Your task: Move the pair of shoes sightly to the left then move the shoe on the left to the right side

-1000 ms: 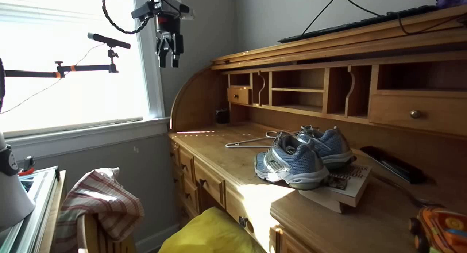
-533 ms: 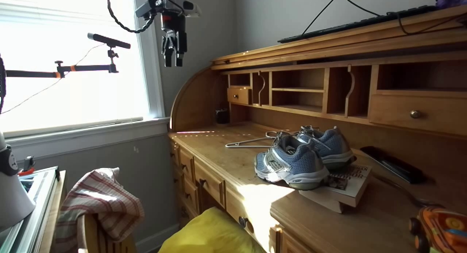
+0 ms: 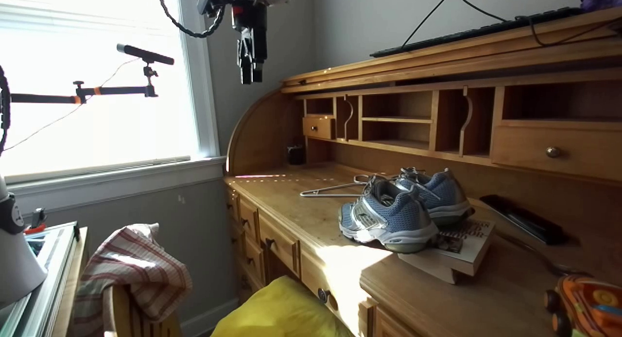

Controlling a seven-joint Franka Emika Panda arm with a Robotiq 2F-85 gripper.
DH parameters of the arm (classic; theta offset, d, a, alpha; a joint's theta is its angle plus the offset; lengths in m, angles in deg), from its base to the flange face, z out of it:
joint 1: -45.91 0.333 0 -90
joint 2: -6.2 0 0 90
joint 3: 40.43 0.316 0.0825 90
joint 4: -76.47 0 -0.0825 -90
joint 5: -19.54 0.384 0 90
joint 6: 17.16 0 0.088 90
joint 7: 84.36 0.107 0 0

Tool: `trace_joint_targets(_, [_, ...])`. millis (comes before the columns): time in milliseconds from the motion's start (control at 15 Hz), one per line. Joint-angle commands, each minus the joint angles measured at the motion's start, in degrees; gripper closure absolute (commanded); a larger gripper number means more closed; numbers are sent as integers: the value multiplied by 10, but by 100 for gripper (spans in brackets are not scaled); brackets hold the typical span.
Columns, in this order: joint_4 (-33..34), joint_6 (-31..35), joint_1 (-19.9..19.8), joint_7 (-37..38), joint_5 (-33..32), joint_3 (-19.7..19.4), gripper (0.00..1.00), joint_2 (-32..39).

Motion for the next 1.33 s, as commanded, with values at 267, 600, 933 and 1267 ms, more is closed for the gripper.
trace_joint_targets(267, [-38, 30, -46, 31, 5, -44, 0, -10])
trace_joint_targets(600, [-46, 65, -78, 68, -2, -69, 0, 5])
trace_joint_targets(933, [-46, 118, -106, 75, -22, -90, 0, 23])
trace_joint_targets(1267, [-34, 135, -127, 74, -15, -117, 0, 54])
